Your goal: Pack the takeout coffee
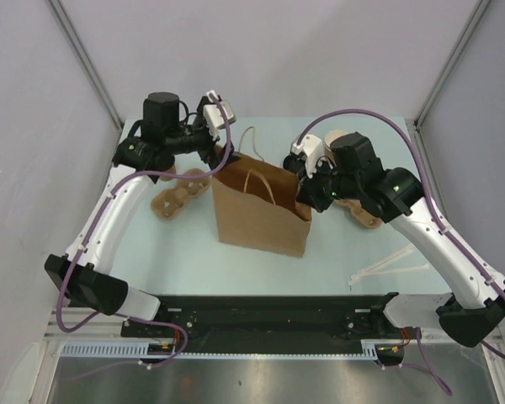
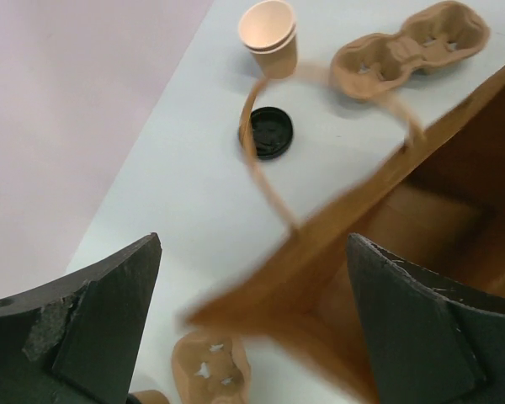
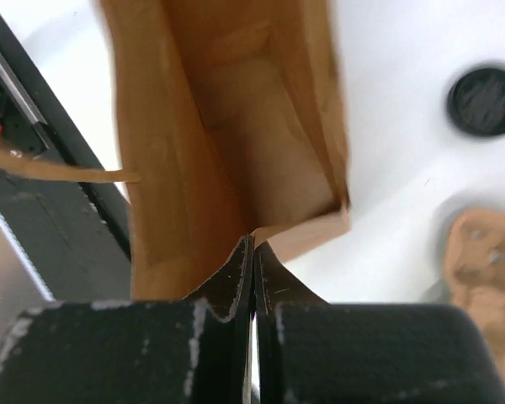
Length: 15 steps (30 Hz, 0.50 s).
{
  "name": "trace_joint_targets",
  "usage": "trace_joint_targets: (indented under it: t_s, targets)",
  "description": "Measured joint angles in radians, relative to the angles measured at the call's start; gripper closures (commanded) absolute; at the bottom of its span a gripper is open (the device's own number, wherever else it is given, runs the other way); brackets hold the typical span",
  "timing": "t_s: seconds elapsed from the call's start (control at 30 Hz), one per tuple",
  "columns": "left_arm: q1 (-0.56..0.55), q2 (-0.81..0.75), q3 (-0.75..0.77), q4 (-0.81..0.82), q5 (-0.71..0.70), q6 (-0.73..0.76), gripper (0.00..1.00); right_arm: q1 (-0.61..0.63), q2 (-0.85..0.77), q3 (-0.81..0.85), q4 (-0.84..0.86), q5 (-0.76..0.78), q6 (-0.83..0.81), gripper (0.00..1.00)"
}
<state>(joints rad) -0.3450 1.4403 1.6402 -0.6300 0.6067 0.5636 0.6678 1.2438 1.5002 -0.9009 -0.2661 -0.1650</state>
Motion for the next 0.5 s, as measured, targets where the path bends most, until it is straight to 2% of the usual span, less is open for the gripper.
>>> trace_joint_targets:
  t_s: [0.17, 0.3, 0.5]
  targets:
    - [-0.01, -0.034, -0.023, -0.016, 0.02, -0.003, 0.01, -0.005, 0.003, 0.058, -0.005, -0.007, -0.143, 1.0]
    - [-0.009, -0.158, -0.076, -0.012, 0.052, -0.041, 0.01, -0.019, 0.001, 0.101, -0.024, -0.041, -0.272, 1.0]
    - [-0.009, -0.33, -0.078, -0.032, 0.109, -0.071, 0.01, -0.044, -0.029, 0.12, -0.057, -0.134, -0.508, 1.0]
